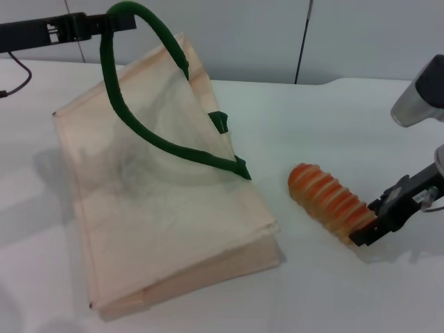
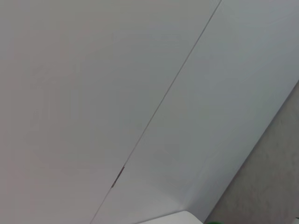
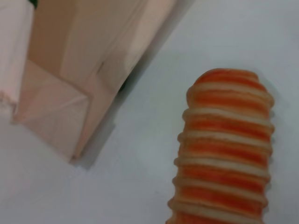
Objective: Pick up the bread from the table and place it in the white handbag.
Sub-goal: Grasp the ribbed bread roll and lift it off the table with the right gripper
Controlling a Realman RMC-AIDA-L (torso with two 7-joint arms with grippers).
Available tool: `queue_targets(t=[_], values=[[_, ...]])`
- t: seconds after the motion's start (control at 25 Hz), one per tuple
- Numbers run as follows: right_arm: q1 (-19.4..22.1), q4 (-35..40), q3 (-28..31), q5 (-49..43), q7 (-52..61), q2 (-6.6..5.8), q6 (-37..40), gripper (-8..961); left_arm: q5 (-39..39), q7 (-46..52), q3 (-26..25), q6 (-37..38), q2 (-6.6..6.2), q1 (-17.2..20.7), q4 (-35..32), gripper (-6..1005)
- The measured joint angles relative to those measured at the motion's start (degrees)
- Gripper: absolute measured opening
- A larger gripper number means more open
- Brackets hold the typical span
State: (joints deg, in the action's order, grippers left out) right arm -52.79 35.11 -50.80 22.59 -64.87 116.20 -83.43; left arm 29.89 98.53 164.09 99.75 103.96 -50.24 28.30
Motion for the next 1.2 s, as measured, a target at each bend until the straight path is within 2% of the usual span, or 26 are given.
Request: queue_targets(t=[0.44,0.96,1.2], values=[[-0.1,-0.6,-0.7,0.5,-0.4,0.04,0.5,882,0.0,-0.1,-0.1,0.0,0.01,0.1,0.0,202],[-0.3,-1.4,-1.5,3.6,-3.8,-0.25,0.2,644,0.1,0.0,-0.1,0.0,0.01,0.2,0.0,208],[-0.3,-1.4,-1.4,3.8,-3.6,-0.32,0.1,594,0.1,0.0,-0.1,0.0,0.01,0.1,0.0,211]])
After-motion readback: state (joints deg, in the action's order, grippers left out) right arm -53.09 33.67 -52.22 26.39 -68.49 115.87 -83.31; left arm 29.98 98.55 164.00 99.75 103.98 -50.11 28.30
